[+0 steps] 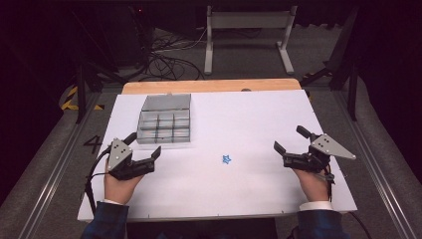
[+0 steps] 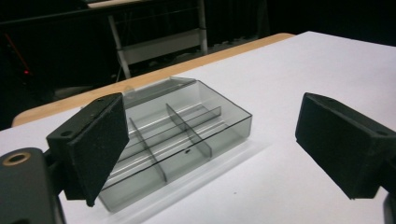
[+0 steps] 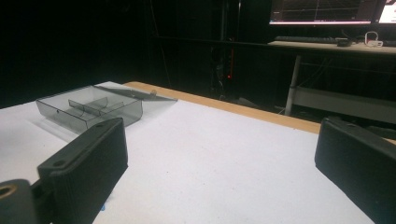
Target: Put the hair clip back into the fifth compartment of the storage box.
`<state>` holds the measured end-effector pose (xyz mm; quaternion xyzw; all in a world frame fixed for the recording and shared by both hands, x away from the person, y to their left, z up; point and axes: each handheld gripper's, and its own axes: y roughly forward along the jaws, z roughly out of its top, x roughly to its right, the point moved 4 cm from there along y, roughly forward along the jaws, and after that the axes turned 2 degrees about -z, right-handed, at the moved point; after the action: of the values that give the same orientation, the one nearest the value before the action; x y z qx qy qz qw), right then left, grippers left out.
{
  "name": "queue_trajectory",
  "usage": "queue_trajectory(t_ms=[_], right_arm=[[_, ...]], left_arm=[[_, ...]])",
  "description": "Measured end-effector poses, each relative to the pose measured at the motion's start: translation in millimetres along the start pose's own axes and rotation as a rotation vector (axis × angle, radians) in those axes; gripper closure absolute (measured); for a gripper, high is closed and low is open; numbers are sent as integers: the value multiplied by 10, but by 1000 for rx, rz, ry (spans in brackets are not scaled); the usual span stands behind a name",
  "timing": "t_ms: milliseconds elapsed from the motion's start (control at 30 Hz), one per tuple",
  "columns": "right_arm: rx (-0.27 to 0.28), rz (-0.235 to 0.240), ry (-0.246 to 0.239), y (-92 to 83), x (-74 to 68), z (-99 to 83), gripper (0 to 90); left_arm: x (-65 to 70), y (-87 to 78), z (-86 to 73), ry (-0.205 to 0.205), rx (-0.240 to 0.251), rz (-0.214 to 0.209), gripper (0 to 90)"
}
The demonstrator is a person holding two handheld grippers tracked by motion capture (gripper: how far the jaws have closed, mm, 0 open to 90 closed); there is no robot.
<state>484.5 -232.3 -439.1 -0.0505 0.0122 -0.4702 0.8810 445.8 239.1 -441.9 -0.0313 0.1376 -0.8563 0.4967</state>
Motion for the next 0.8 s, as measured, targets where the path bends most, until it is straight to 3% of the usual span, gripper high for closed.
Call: queue_trajectory(t_ms=[467, 800], right_arm=[[-42, -14, -18, 52, -25, -43, 57], [-65, -21, -27, 51, -29, -47, 94]], left_arm=[[226, 178, 57, -7, -38, -92, 185], [392, 363, 38, 24, -79, -134, 250]])
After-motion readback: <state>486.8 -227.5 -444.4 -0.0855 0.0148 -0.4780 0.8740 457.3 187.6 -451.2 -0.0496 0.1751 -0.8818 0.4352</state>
